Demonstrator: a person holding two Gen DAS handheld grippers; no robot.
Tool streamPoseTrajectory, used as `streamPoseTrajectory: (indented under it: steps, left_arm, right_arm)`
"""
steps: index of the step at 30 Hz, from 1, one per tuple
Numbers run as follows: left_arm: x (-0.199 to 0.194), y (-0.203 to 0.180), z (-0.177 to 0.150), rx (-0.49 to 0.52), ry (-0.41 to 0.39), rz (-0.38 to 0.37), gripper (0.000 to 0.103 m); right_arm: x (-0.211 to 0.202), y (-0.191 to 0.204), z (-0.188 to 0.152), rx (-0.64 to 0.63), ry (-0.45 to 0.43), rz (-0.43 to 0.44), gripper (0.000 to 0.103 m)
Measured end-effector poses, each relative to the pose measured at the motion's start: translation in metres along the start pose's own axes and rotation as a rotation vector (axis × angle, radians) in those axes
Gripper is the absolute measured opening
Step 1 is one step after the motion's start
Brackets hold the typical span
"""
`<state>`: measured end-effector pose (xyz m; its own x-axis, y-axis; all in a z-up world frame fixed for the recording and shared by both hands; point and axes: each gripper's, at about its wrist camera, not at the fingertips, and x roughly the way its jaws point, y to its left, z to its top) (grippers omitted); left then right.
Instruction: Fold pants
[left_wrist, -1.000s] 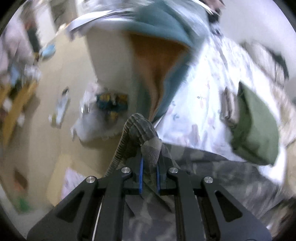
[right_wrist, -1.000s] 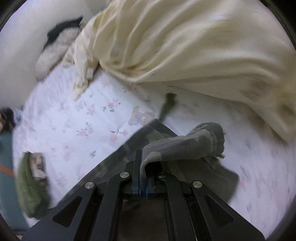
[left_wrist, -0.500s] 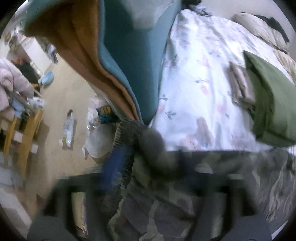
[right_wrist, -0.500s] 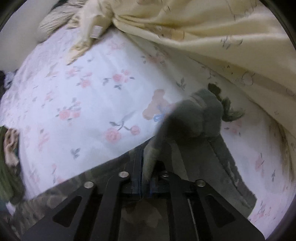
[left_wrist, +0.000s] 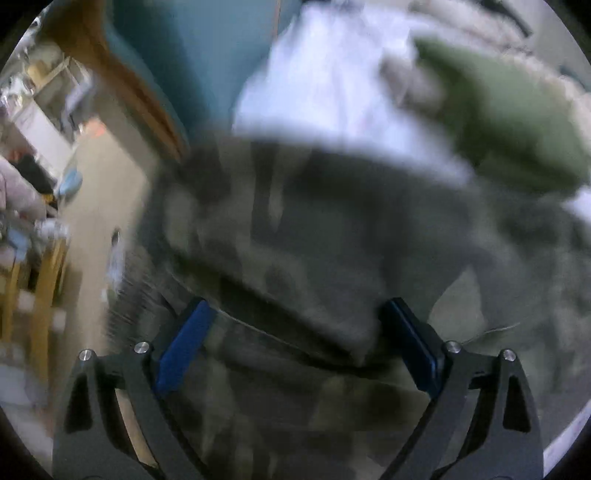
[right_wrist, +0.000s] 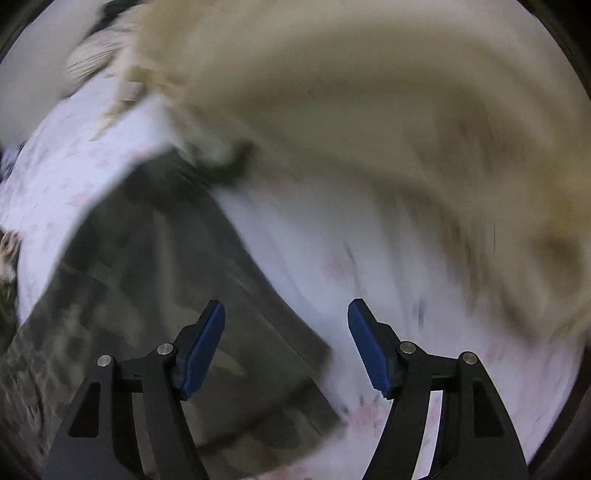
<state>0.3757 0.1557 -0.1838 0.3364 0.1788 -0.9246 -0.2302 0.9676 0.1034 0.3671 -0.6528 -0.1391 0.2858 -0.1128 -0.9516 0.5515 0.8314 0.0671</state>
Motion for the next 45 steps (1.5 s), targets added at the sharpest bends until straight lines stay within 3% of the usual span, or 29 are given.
streamPoseTrajectory:
  steps: [2, 3, 4, 7, 12, 17, 21, 23, 24, 25, 27, 28, 30, 31, 33, 34, 36, 38, 39, 41, 42, 45]
  left_arm:
    - [0.004, 0.002, -0.003, -0.007, -0.022, -0.019, 0.095]
    - [0.003, 0.001, -0.004, -0.008, -0.020, -0.018, 0.095]
    - [0.002, 0.000, -0.003, -0.012, -0.009, -0.017, 0.095]
    - [0.002, 0.005, -0.003, -0.024, -0.003, -0.028, 0.095]
    - [0.002, 0.013, -0.005, -0.010, 0.000, -0.038, 0.095]
    - [-0.006, 0.026, 0.003, 0.006, -0.037, -0.024, 0.095]
    - [-0.005, 0.033, -0.001, 0.032, -0.024, -0.046, 0.095]
    - [-0.007, 0.035, 0.000, 0.026, -0.020, -0.048, 0.095]
    - [-0.009, 0.036, -0.001, 0.020, -0.019, -0.050, 0.095]
    - [-0.012, 0.042, 0.006, 0.016, -0.019, -0.051, 0.095]
    - [-0.027, 0.041, 0.003, 0.009, -0.043, -0.072, 0.094]
    - [-0.036, 0.038, 0.002, 0.018, -0.074, -0.103, 0.094]
    - [-0.051, 0.030, -0.004, 0.063, -0.155, -0.147, 0.094]
    - [-0.057, 0.022, -0.008, 0.102, -0.186, -0.175, 0.094]
    - [-0.061, 0.009, -0.015, 0.151, -0.202, -0.216, 0.094]
    - [-0.060, 0.002, -0.019, 0.169, -0.200, -0.232, 0.094]
    - [-0.049, -0.011, -0.026, 0.207, -0.142, -0.242, 0.094]
    - [-0.029, -0.009, -0.031, 0.216, -0.083, -0.205, 0.094]
    - [-0.019, -0.003, -0.035, 0.205, -0.051, -0.201, 0.092]
    - [-0.020, 0.000, -0.035, 0.234, -0.061, -0.218, 0.091]
    - [-0.023, -0.001, -0.036, 0.269, -0.054, -0.193, 0.089]
    - [-0.027, 0.010, -0.038, 0.248, -0.022, -0.153, 0.083]
  right_arm:
    - [0.011, -0.018, -0.015, 0.060, 0.026, 0.036, 0.070]
    - [0.015, -0.023, -0.021, 0.089, 0.031, 0.074, 0.057]
    - [0.014, -0.025, -0.024, 0.091, 0.013, 0.123, 0.030]
    - [-0.002, -0.015, -0.027, 0.014, -0.050, 0.094, 0.006]
    - [-0.045, -0.007, -0.033, -0.030, -0.075, 0.080, 0.005]
    - [-0.089, -0.039, -0.032, 0.036, -0.070, 0.111, 0.004]
    - [-0.023, -0.047, -0.046, 0.036, 0.095, 0.026, 0.005]
    - [-0.007, -0.048, -0.053, 0.037, 0.094, 0.003, 0.010]
    - [-0.006, -0.049, -0.054, 0.044, 0.089, -0.004, 0.017]
    - [-0.006, -0.049, -0.054, 0.050, 0.080, -0.017, 0.036]
    - [-0.014, -0.040, -0.051, -0.015, 0.046, -0.165, 0.057]
    - [-0.024, -0.030, -0.048, -0.084, -0.014, -0.234, 0.055]
    - [-0.046, -0.010, -0.045, -0.141, -0.140, -0.257, 0.055]
    - [-0.053, 0.002, -0.046, -0.150, -0.173, -0.192, 0.055]
    - [-0.052, 0.031, -0.049, -0.186, -0.161, 0.004, 0.052]
    - [-0.048, 0.053, -0.055, -0.232, -0.150, 0.090, 0.040]
    - [-0.042, 0.094, -0.069, -0.325, -0.162, 0.168, 0.027]
    - [-0.020, 0.130, -0.082, -0.378, -0.119, 0.203, 0.027]
    - [-0.011, 0.139, -0.089, -0.399, -0.095, 0.190, 0.027]
    - [0.013, 0.146, -0.100, -0.443, -0.059, 0.100, 0.027]
    - [0.010, 0.141, -0.104, -0.440, -0.092, 0.094, 0.026]
    - [0.010, 0.126, -0.091, -0.374, -0.137, -0.100, 0.027]
